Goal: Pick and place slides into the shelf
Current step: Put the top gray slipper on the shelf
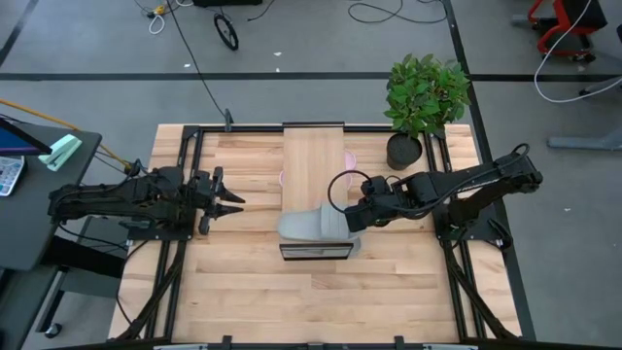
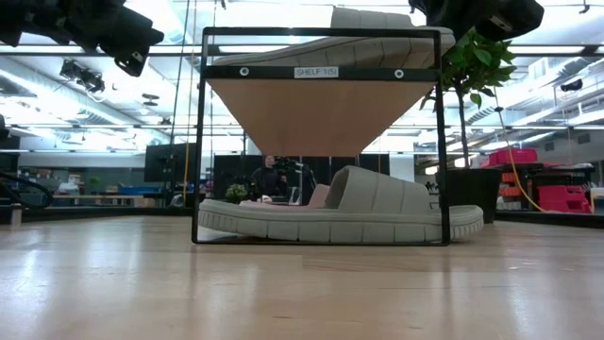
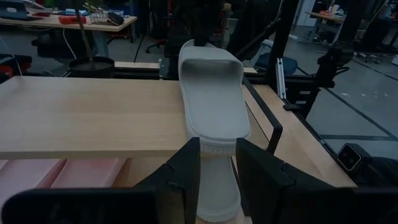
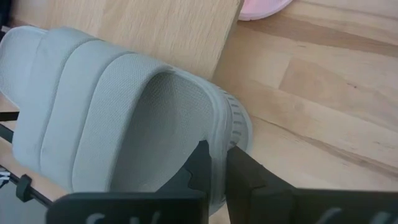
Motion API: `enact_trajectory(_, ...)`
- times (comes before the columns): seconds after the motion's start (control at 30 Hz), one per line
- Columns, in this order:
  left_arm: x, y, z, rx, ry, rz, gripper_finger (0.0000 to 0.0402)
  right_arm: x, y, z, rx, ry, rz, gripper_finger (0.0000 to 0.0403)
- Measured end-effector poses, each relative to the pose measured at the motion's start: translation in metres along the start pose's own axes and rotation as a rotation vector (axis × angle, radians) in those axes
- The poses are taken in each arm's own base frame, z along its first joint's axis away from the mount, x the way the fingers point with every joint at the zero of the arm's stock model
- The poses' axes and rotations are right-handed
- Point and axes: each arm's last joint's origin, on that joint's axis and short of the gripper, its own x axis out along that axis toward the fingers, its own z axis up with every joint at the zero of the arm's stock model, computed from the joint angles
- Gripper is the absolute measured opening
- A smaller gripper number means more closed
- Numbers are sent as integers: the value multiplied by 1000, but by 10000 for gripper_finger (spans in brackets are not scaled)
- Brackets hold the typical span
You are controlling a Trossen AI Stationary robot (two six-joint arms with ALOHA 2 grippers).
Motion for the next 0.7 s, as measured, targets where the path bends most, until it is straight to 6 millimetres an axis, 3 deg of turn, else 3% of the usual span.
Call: enact_trajectory(0.7, 0, 0, -1, 0, 5, 0, 107, 0, -1, 0, -24, 7, -10, 116)
